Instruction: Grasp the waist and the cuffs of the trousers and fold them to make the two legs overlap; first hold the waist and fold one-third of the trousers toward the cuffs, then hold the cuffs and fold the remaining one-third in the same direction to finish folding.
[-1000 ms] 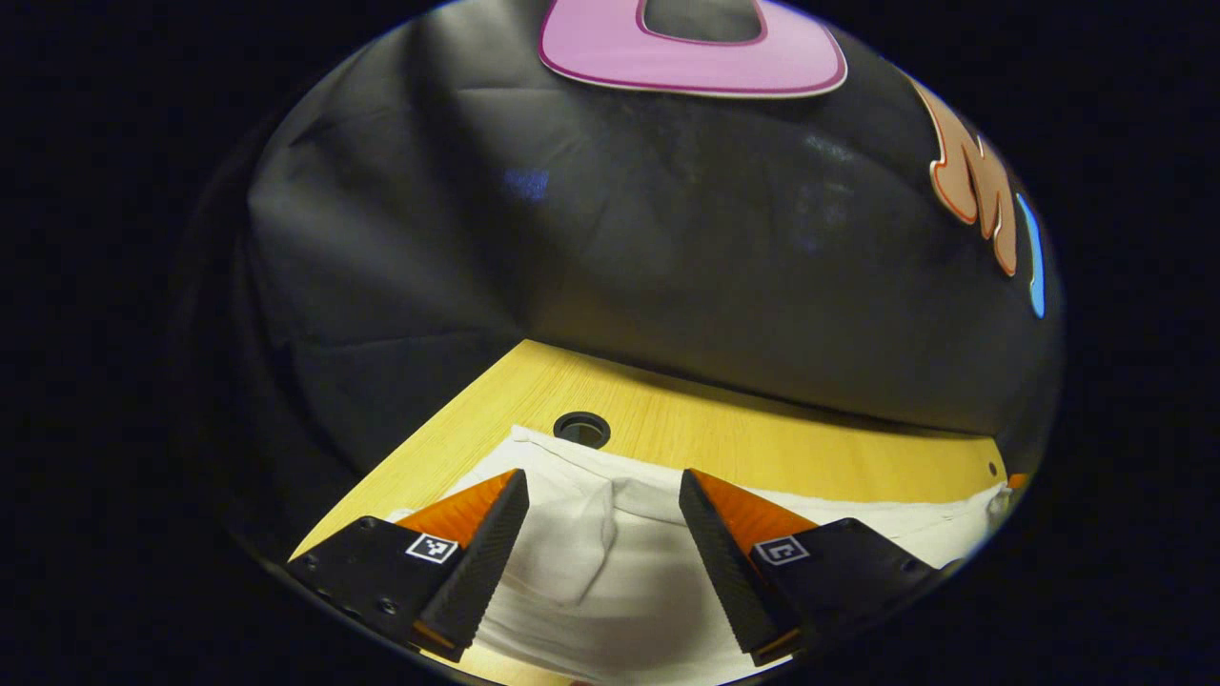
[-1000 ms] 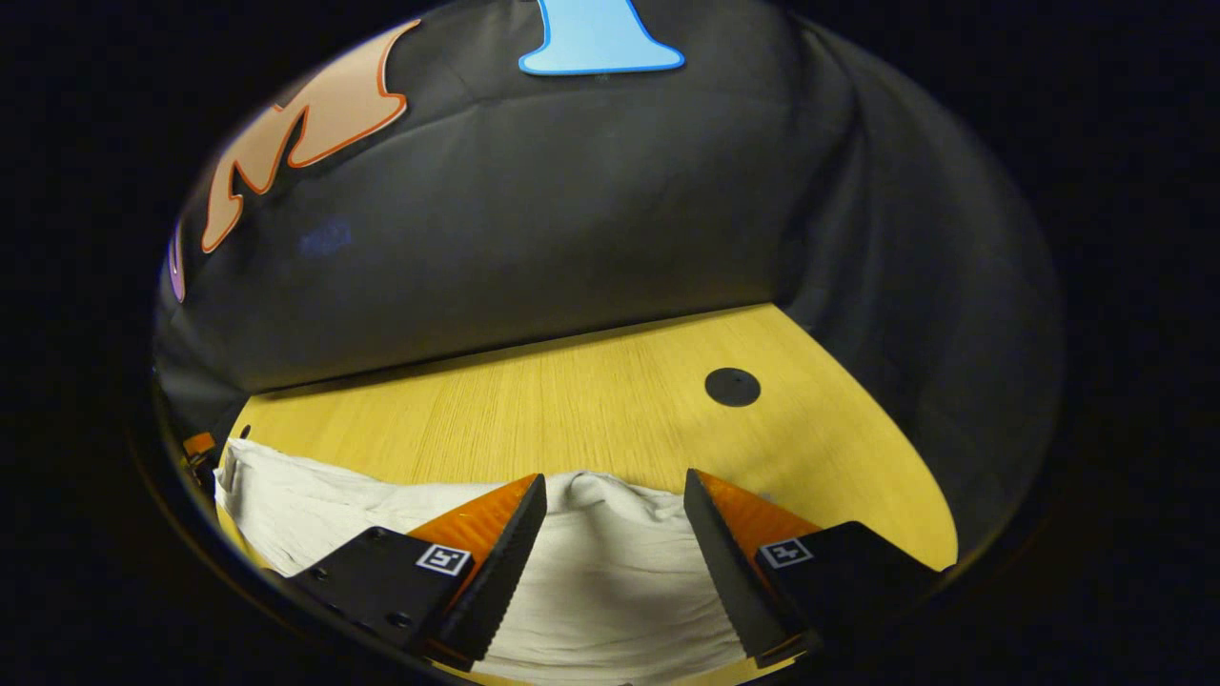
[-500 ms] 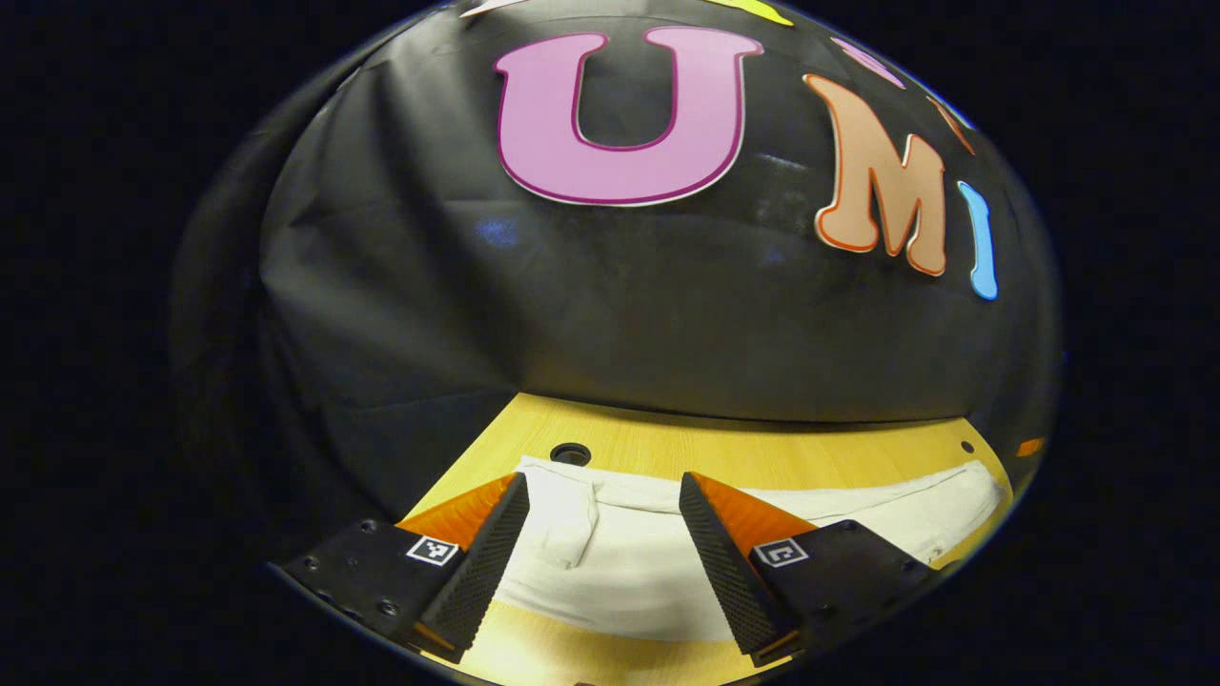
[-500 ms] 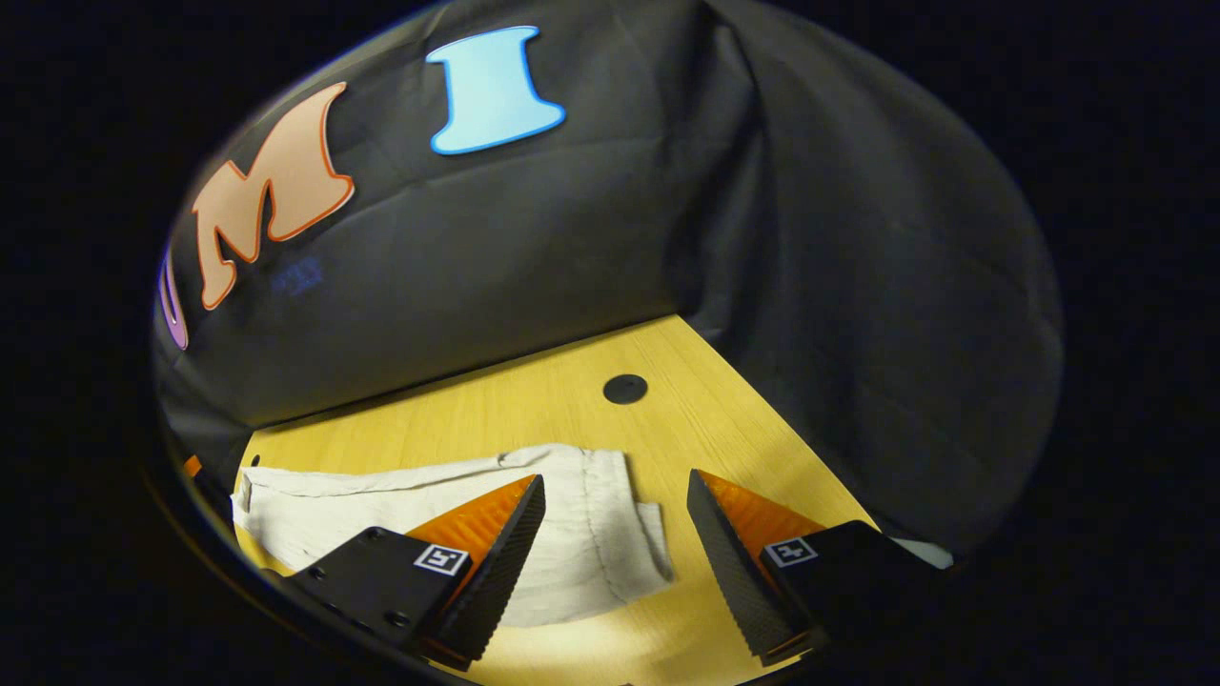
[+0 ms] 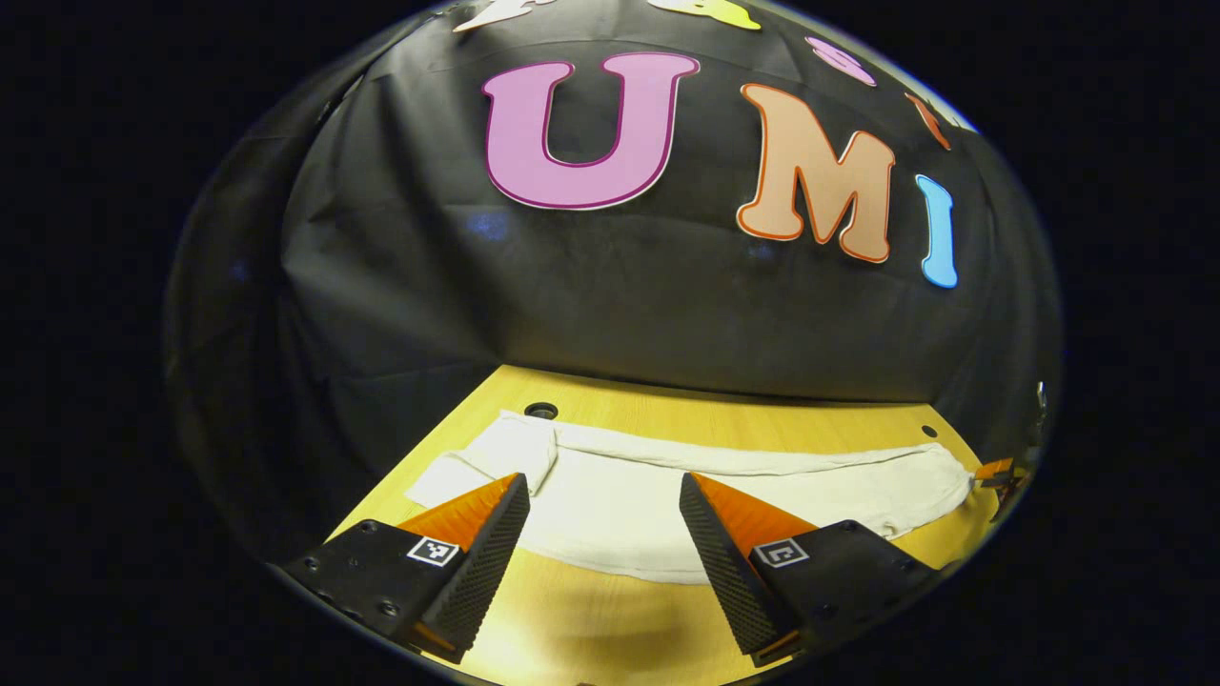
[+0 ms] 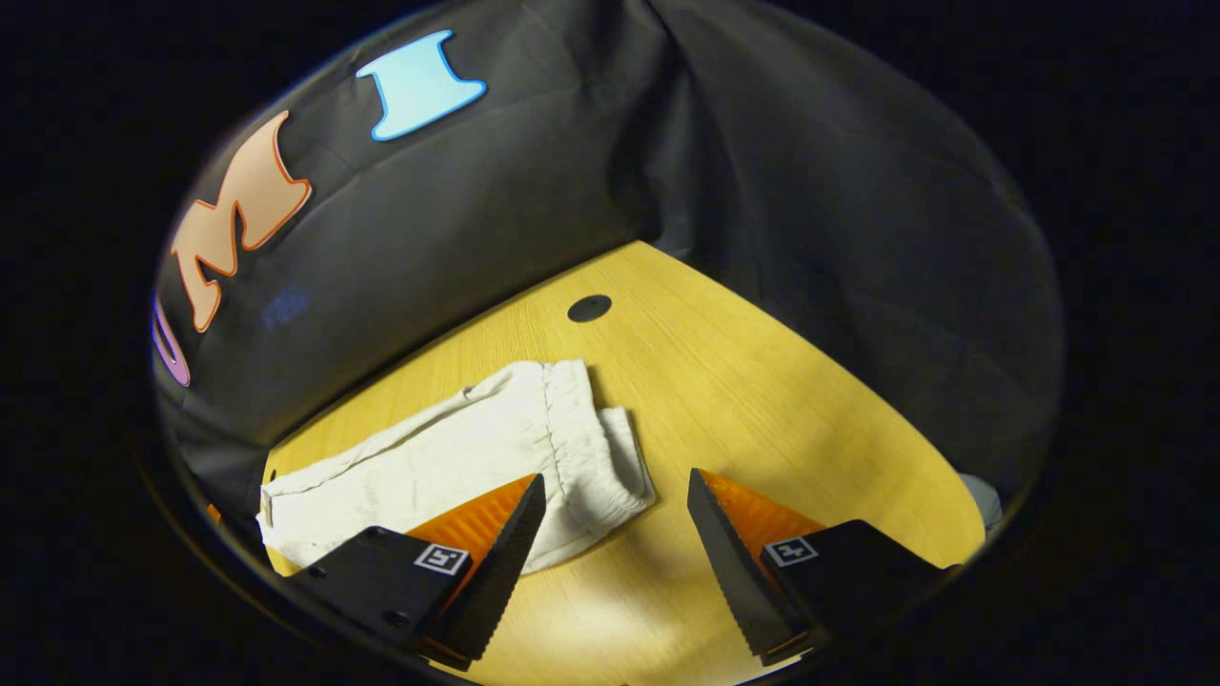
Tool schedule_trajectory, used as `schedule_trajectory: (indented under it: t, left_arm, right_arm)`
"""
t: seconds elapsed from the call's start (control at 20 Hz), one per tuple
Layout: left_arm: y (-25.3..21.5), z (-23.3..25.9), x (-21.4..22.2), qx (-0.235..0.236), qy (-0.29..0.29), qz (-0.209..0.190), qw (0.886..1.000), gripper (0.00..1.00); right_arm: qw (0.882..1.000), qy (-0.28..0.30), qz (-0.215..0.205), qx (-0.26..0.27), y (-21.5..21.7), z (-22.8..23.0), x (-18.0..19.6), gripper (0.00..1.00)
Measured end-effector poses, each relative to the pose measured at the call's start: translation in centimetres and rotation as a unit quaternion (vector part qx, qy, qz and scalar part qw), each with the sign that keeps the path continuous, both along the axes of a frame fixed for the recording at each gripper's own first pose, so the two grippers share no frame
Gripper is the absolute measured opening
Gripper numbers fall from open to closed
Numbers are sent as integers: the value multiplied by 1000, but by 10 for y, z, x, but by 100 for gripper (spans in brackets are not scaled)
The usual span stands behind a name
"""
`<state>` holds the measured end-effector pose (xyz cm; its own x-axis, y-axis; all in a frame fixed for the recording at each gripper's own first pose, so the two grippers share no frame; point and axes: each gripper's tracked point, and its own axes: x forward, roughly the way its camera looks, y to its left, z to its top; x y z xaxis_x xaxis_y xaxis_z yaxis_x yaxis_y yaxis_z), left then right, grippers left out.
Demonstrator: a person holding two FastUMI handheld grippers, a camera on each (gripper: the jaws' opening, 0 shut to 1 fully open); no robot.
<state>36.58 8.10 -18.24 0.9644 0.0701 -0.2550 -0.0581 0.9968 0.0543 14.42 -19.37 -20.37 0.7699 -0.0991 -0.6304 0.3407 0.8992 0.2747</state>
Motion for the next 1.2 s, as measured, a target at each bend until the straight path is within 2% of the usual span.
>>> schedule_trajectory:
  t: [0.1, 0.15, 0.25, 0.3, 0.35, 0.4, 0.45, 0.5, 0.55, 0.65, 0.7, 0.8, 1.0, 1.2]
  left_arm:
    - [0, 1, 1, 10, 0, 4, 1000, 95]
    - [-2, 1, 1, 16, 1, 5, 1000, 95]
    - [-2, 1, 2, 24, 3, 7, 1000, 95]
    - [-2, 3, 2, 21, -1, 10, 1000, 95]
    - [-4, 5, 2, 15, -8, 8, 1000, 96]
    - [-5, 8, 2, 9, -12, 7, 1000, 95]
    - [-5, 8, 1, 5, -13, 6, 1000, 95]
    - [-4, 10, 2, 6, -15, 6, 1000, 95]
    - [-5, 7, 4, 8, -16, 4, 1000, 95]
    - [-6, 5, 6, 12, -16, 3, 1000, 95]
    - [-7, 5, 6, 12, -17, 1, 1000, 95]
    - [-6, 4, 6, 9, -20, 2, 1000, 95]
    - [-7, 5, 8, -5, -22, 7, 1000, 95]
    - [-1, 5, 8, -9, -24, 10, 1000, 95]
  right_arm:
    - [1000, 3, 1, 17, 6, -10, 1, 96]
    - [1000, 2, 1, 22, 9, -13, 3, 92]
    - [999, -1, -3, 33, 12, -16, 6, 92]
    - [999, -7, -6, 45, 15, -14, 9, 96]
    - [998, -12, -16, 54, 17, -16, 12, 87]
    - [998, -16, -23, 62, 19, -18, 14, 94]
    - [997, -20, -30, 61, 17, -20, 16, 93]
    - [997, -17, -37, 62, 14, -23, 13, 81]
    - [997, -14, -42, 67, 12, -29, 15, 62]
    - [996, -14, -44, 80, 15, -26, 14, 53]
    - [995, -20, -48, 82, 13, -20, 16, 45]
    - [994, -31, -51, 86, 13, -13, 19, 17]
    - [996, -42, -34, 68, 18, 4, 21, 16]
    - [996, -74, -23, 44, 29, 42, 22, 16]
